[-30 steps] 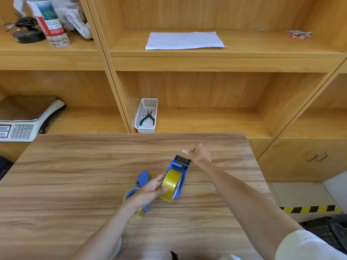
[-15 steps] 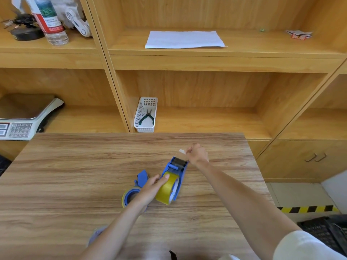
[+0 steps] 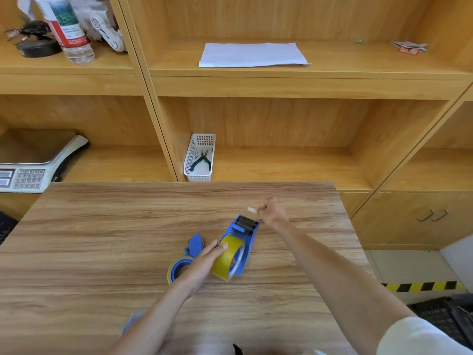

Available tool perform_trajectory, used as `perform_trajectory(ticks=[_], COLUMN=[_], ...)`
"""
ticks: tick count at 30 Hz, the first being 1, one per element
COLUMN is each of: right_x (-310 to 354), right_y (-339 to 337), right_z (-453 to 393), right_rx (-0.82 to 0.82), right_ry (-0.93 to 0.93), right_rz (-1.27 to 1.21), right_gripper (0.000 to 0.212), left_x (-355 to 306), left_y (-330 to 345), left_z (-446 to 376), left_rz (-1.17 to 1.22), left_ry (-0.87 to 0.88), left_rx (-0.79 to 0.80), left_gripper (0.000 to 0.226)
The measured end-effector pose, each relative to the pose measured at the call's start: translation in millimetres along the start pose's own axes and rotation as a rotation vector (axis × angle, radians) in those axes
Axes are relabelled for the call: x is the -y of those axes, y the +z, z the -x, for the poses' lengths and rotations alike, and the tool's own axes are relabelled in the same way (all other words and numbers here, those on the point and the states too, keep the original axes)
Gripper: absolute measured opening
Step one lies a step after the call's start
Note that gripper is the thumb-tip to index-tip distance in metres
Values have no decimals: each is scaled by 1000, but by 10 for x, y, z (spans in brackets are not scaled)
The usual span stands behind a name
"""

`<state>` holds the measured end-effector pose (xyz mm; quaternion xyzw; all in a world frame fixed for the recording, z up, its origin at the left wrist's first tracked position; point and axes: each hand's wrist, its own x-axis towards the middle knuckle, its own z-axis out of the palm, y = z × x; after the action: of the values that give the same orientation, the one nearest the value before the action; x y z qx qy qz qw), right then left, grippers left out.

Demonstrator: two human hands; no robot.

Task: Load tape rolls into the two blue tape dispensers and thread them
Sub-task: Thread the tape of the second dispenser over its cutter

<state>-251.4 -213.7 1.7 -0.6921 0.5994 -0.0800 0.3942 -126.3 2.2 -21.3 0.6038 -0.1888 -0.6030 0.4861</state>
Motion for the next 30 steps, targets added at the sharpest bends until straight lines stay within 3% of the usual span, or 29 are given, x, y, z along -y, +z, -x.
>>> perform_trajectory(ticks=[3, 5, 6, 9, 13, 15, 17, 22, 24, 26, 30], right_x=[14, 34, 39, 41, 6, 7, 20, 65, 72, 65, 59], right_y=[-77, -142, -165, -208, -181, -179, -165, -101, -86, -73, -81], right_z=[34, 83, 101, 168, 232, 264, 275, 257, 260, 254, 267], right_rx=[96, 215, 275, 412, 540, 570, 534, 362, 358, 371, 414], right_ry=[77, 167, 213, 329, 441, 445, 409, 279, 282, 314, 389], right_rz=[-28, -119, -163, -192, -302, -325, -316, -294, -295, -296, -359], right_gripper=[6, 13, 17, 9, 6, 16, 25, 10, 10, 23, 35], left_x=[88, 23, -16, -156, -243, -234, -204, -149, -186, -198, -183], left_y=[-25, 23, 61, 132, 173, 132, 95, 65, 83, 110, 112], left_z=[-100, -39, 21, 172, 280, 277, 261, 186, 191, 206, 194], left_rz=[49, 67, 89, 42, -11, -63, -124, -179, -179, -195, -190], left_ry=[31, 68, 87, 90, 195, 203, 215, 186, 166, 149, 187], left_rx=[-72, -110, -101, -121, -144, -145, -133, -152, -151, -137, -124], left_gripper=[114, 113, 99, 10, 27, 36, 49, 90, 73, 34, 28])
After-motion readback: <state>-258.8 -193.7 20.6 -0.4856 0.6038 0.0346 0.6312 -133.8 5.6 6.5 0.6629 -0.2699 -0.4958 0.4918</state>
